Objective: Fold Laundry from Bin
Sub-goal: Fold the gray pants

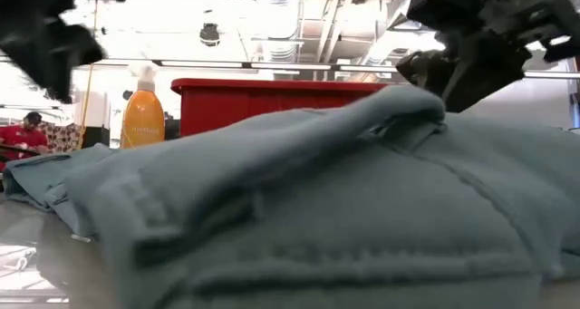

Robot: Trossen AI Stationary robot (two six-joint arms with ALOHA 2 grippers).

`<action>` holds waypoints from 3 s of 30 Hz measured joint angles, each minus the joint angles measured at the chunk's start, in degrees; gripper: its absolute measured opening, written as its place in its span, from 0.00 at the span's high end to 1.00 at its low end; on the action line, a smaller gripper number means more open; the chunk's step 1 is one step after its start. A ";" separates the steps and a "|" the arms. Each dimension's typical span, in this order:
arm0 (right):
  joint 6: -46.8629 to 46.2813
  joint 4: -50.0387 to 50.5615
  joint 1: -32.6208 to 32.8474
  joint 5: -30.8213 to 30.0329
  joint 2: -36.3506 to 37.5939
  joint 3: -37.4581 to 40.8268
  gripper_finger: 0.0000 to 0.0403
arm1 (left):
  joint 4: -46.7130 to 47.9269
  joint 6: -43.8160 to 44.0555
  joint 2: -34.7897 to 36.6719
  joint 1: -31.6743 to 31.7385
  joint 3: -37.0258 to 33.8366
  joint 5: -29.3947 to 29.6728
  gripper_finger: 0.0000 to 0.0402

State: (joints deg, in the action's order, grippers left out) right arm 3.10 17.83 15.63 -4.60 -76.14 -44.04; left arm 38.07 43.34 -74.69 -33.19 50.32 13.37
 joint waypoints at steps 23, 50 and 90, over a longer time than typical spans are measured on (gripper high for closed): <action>-1.58 9.75 -1.63 -2.63 9.56 0.95 0.56 | -17.19 -23.92 -33.50 6.95 9.68 -19.21 0.69; -22.85 13.32 7.15 0.77 9.81 7.85 0.67 | 4.80 3.61 -1.55 -6.98 5.32 19.16 0.69; -29.61 47.77 3.22 -28.16 1.04 -14.08 0.98 | -21.18 12.39 -10.53 -7.28 -15.45 -9.65 0.69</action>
State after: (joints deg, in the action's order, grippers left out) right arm -26.51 65.60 18.85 -32.76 -75.09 -58.12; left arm 16.89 55.72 -85.22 -40.47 34.86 3.72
